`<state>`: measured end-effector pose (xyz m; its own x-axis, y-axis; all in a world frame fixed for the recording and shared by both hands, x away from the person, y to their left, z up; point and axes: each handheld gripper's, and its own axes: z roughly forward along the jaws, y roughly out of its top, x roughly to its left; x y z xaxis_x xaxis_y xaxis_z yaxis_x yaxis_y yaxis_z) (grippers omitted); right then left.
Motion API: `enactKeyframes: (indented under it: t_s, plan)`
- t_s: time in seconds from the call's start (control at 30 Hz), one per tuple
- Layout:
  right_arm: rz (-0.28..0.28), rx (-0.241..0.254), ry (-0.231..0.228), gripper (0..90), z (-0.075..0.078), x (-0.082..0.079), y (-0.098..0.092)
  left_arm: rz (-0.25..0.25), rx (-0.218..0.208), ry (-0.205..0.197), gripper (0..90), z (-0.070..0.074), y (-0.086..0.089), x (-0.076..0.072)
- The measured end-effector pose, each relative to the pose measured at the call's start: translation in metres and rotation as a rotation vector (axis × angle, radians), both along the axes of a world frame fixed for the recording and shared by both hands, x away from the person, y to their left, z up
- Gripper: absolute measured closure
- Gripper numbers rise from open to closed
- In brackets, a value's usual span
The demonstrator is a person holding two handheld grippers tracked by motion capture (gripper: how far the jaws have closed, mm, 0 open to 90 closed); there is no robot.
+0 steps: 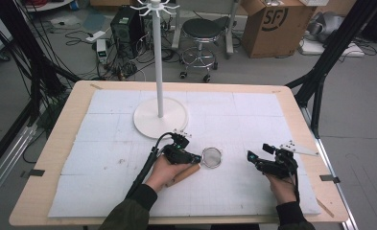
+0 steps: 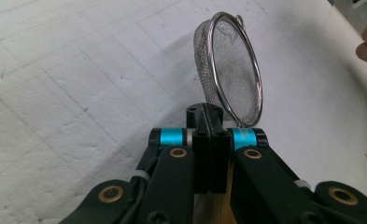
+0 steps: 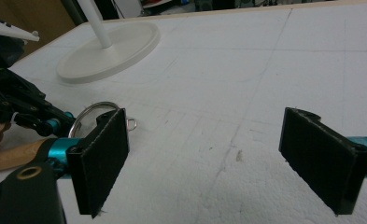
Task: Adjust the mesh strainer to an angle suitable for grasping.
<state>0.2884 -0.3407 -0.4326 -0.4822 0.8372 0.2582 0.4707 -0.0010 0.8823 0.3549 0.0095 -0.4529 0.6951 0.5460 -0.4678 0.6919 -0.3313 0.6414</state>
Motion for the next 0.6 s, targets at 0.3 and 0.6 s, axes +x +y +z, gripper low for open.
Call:
enactKeyframes:
  t_s: [0.3, 0.6]
  plan:
    - [0.01, -0.007, 0.007, 15.6, -0.001, 0.001, 0.001, 0.058, -0.122, -0.002, 90.0, 0.008, 0.014, -0.01]
    - [0.01, -0.015, 0.003, 15.6, -0.002, 0.001, 0.003, 0.096, -0.172, 0.004, 90.0, 0.006, 0.043, -0.05]
